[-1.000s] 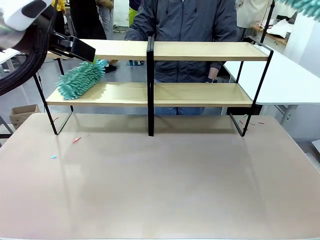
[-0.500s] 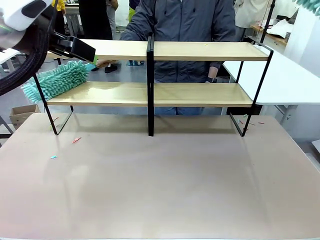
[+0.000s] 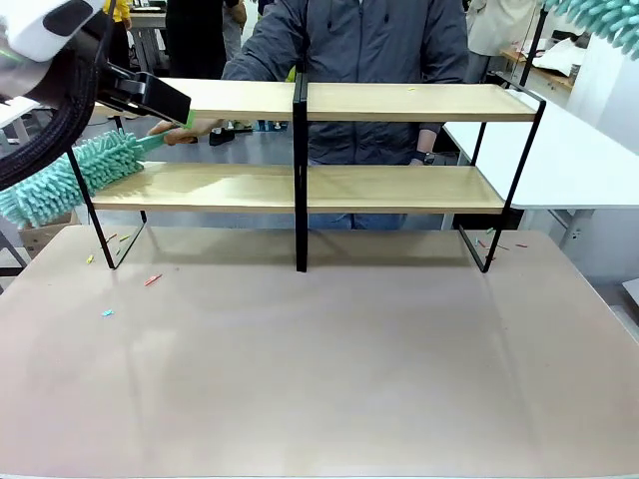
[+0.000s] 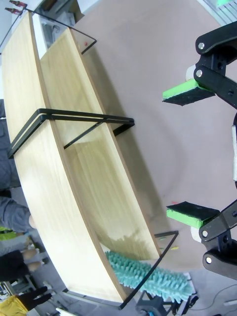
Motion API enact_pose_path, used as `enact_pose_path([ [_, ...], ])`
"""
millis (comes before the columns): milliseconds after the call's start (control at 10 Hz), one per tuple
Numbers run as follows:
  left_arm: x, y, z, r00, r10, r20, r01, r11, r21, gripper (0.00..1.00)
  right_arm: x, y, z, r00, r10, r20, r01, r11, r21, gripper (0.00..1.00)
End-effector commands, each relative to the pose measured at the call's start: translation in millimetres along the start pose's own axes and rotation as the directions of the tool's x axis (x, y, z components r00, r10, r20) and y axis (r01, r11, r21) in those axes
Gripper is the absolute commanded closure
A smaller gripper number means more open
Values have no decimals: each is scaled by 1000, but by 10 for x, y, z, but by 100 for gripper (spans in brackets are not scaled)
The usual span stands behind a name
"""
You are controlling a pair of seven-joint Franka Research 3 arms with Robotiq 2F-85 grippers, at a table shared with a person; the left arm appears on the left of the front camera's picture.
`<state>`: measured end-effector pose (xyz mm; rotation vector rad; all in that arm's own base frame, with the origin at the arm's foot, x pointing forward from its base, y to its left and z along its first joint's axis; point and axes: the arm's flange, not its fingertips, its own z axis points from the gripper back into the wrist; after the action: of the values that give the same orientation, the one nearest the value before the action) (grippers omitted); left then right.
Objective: Clean the shelves.
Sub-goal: Clean another randomly selected level of the Shelf with the Duster.
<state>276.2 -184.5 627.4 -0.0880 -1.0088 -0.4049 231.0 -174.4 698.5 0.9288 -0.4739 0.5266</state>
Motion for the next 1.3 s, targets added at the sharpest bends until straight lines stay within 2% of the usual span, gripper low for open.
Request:
enact_pose_path([
  [0, 1, 11, 7, 1000, -1, 6, 1, 1000, 9, 0, 362, -5, -327, 1000, 20, 8, -19, 998, -67, 88],
  [200, 1, 11, 7, 1000, -1, 6, 1, 1000, 9, 0, 960, 260, -890, 994, 107, -5, -104, 962, -253, 88],
  [300, 1, 11, 7, 1000, -1, 6, 1, 1000, 9, 0, 1289, 389, -1188, 994, 106, -26, -109, 942, -316, 88],
  [400, 1, 11, 7, 1000, -1, 6, 1, 1000, 9, 0, 1579, 414, -1565, 994, 88, -68, -109, 886, -452, 88],
  [500, 1, 11, 7, 1000, -1, 6, 1, 1000, 9, 0, 1673, 380, -1868, 989, 95, -114, -141, 838, -528, 88],
  [600, 1, 11, 7, 1000, -1, 6, 1, 1000, 9, 0, 1537, 384, -1808, 972, 120, -204, -203, 867, -456, 88],
  [700, 1, 11, 7, 1000, -1, 6, 1, 1000, 9, 0, 1632, 543, -1727, 983, 169, -77, -185, 889, -419, 88],
  [800, 1, 11, 7, 1000, -1, 6, 1, 1000, 9, 0, 1632, 543, -1727, 983, 169, -77, -185, 889, -419, 88],
  [900, 1, 11, 7, 1000, -1, 6, 1, 1000, 9, 0, 1705, 519, -2003, 974, 169, -153, -221, 861, -458, 88],
  [1000, 1, 11, 7, 1000, -1, 6, 1, 1000, 9, 0, 1658, 529, -2130, 989, 32, -147, -109, 826, -553, 88],
  [1200, 1, 11, 7, 1000, -1, 6, 1, 1000, 9, 0, 2061, 539, -2332, 992, -114, -60, 49, 767, -640, 88],
])
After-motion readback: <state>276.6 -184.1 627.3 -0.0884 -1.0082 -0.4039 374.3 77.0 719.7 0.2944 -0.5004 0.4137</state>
